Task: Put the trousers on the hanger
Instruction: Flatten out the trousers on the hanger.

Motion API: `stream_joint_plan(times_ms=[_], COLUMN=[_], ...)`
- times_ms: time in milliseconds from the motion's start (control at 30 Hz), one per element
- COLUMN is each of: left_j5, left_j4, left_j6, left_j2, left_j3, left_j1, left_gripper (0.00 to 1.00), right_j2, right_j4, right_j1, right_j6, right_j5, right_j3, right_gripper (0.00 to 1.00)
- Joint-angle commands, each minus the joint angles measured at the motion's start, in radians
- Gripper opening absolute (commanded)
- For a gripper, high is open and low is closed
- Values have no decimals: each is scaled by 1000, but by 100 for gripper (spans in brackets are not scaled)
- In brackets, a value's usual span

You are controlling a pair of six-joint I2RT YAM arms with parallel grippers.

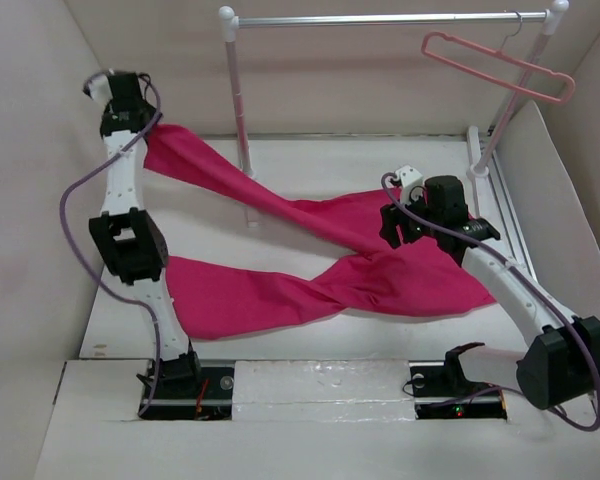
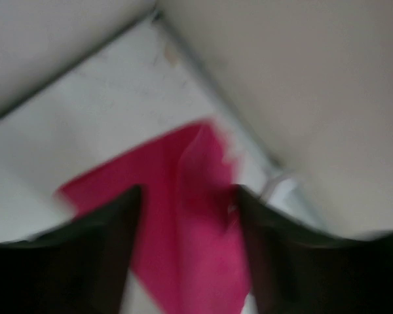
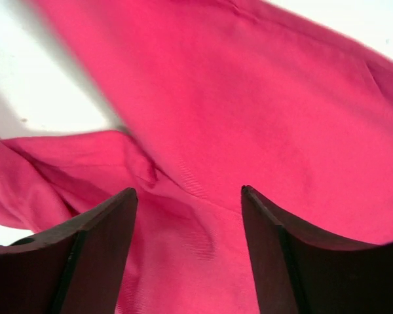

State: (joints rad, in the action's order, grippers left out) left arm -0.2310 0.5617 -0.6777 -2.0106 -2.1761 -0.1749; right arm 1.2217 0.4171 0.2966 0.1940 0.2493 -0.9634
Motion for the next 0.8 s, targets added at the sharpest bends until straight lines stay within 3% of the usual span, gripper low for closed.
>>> stream_joint_plan(times_ms=[0, 33, 100, 167, 200, 267, 300, 333, 367, 400, 467, 500, 533, 600, 767], left_j5=[125, 133, 112, 67, 41, 22, 18, 24, 35, 57, 82, 103, 129, 148, 139], left_j4=[36, 43, 107, 81, 43, -61, -87, -112, -132, -132, -103, -100, -112, -109, -100], left_j6=[58, 66, 119, 144, 162, 156, 150, 144, 142, 145, 152, 142, 132, 115, 106], left_j2=[-103, -117, -138, -100, -20, 56, 112, 127, 133, 110, 66, 18, -2, -71, -206], left_j3=[20, 15, -22, 18, 126, 241, 344, 389, 422, 453, 450, 443, 443, 394, 265], left_j1=[-20, -20, -20, -20, -20, -35, -44, -58, -58, -58, -58, -58, -58, -58, -48], left_gripper=[70, 85, 95, 93, 89, 85, 73, 72, 72, 72, 72, 72, 73, 72, 70], right_j2=[-19, -27, -36, -57, -63, -83, -88, -93, -94, -96, -96, -94, -94, -94, -108], right_j4=[-11, 14, 23, 16, 12, 0, -9, -20, -15, -11, -8, -5, -1, 3, 15], right_j1=[38, 62, 87, 116, 116, 142, 142, 154, 154, 165, 165, 165, 165, 174, 184], right_j6=[10, 10, 5, -11, -14, -24, -31, -33, -33, -31, -28, -28, -27, -22, -21], right_j5=[42, 25, 5, -15, -15, -10, -4, -7, -15, -21, -22, -21, -15, -5, 8], right_j3=[-58, -60, -51, -15, -5, 26, 35, 43, 46, 46, 43, 42, 38, 31, 43], right_gripper=[71, 73, 74, 74, 71, 50, 32, 12, 9, 8, 17, 25, 41, 53, 56])
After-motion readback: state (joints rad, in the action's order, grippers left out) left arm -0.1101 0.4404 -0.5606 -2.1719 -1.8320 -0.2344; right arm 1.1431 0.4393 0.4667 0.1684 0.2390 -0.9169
